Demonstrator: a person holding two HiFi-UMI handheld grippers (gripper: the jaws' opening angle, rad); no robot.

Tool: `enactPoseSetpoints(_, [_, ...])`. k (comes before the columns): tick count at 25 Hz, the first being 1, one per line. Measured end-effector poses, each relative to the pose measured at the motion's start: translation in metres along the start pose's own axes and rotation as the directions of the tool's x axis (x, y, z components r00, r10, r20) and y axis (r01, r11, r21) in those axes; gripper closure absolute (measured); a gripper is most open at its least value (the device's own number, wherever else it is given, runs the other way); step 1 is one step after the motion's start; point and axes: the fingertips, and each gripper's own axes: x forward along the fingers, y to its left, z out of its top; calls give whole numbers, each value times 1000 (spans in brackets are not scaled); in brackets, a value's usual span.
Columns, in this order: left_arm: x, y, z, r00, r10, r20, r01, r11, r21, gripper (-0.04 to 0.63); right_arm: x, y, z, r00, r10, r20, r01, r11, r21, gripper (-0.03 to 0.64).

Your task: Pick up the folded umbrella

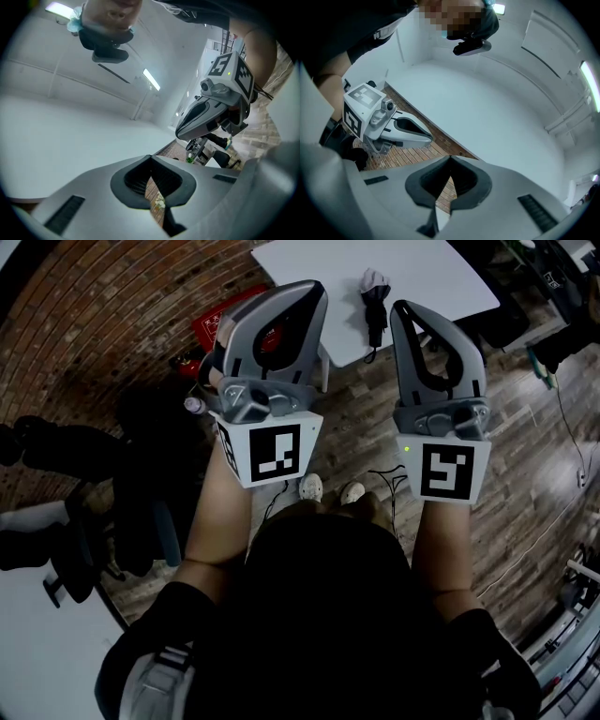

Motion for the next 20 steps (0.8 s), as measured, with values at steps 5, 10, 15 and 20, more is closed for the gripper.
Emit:
enactPoseSetpoints(5, [-8, 3, -4, 1000, -9, 11, 9, 1000, 5, 583, 0, 5, 5, 1000, -29, 12, 28, 999, 28, 589])
enactPoseSetpoints(10, [-17, 5, -8, 1000, -18, 17, 18, 1000, 2, 583, -3, 15, 6, 999, -41, -5, 41, 999, 27, 589])
enactPoseSetpoints(15, [-24, 7, -5, 999, -30, 36, 30, 1000, 2, 583, -7, 21, 8, 998, -53, -18, 53, 998, 27, 589])
enactPoseSetpoints(20, [-22, 4, -1, 997, -46, 58, 46, 999, 9, 583, -9, 17, 10, 997, -79, -11, 79, 996, 36, 589])
